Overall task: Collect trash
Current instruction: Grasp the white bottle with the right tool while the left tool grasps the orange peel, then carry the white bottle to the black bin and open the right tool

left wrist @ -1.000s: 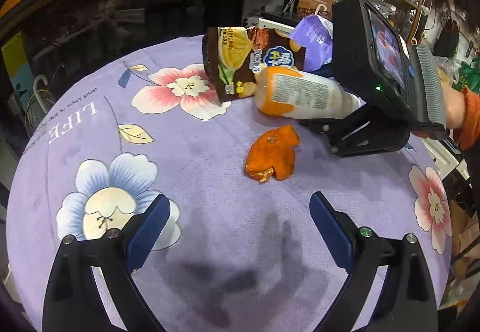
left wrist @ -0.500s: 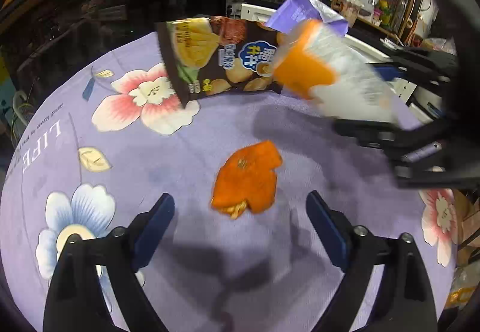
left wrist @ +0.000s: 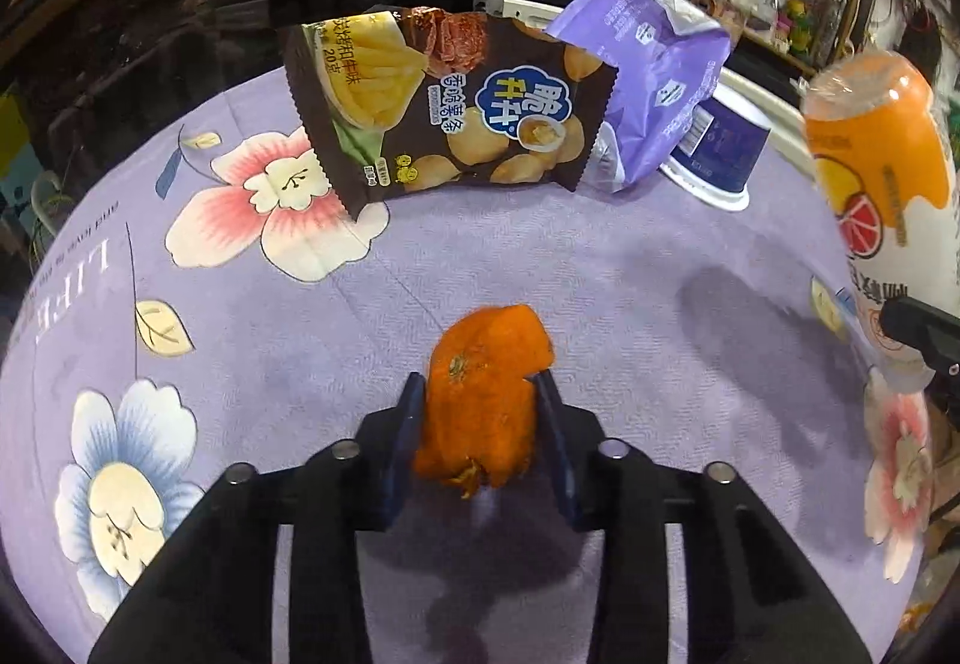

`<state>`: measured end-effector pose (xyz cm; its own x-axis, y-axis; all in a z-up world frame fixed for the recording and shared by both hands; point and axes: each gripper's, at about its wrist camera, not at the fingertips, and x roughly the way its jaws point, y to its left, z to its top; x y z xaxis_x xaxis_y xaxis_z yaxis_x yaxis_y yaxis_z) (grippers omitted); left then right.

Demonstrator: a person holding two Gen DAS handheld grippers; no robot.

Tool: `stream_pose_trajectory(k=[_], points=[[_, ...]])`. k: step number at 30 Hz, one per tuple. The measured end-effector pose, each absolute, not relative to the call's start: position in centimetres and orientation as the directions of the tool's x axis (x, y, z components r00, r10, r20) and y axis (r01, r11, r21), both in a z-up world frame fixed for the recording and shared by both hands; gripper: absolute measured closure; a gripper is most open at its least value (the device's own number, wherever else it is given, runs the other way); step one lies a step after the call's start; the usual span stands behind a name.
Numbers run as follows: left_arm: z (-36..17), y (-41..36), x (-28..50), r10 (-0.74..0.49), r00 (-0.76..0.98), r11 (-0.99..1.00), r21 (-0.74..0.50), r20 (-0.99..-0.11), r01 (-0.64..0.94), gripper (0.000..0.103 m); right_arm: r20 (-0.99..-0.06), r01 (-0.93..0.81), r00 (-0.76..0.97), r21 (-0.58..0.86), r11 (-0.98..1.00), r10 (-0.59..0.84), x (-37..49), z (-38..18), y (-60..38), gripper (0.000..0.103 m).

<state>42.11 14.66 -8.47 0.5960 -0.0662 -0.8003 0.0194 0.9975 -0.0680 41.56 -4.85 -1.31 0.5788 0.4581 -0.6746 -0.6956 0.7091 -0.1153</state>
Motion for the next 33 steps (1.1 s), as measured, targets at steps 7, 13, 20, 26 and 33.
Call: stream_pose_trajectory(k=[7, 13, 20, 26, 33], points=[[-6.5, 13.8, 39.0, -0.122, 0.67, 0.984, -0.178, -0.732, -0.015, 0.071, -0.625, -0.639, 0.602, -0.004, 0.769, 0.497, 40.1, -0.8, -7.7, 0.04], [-3.4, 8.5, 34.7, -0.176, 0.761, 0.975, -0.216, -0.625, 0.048, 0.071, -0.572, -0.567, 0.653, 0.065, 0.821, 0.496, 38.0, -0.2, -11.3, 0.04], [-2.0, 1.9, 33.2, -0.267, 0.777, 0.958, -0.248, -0.571, 0.147, 0.071, -0.527, -0.391, 0.761, 0.094, 0.916, 0.379, 35.4, -0.9, -19.5, 0.04], [-1.1, -4.9, 32.9, -0.378, 0.755, 0.925, -0.242, -0.535, 0.292, 0.071, -0.551, -0.206, 0.802, 0.108, 0.973, 0.231, 35.3, -3.0, -27.6, 0.04], [-1.4, -10.8, 34.0, -0.459, 0.697, 0.887, -0.231, -0.551, 0.401, 0.071, -0.673, -0.03, 0.734, 0.105, 0.994, 0.094, 38.7, -9.6, -34.2, 0.04]])
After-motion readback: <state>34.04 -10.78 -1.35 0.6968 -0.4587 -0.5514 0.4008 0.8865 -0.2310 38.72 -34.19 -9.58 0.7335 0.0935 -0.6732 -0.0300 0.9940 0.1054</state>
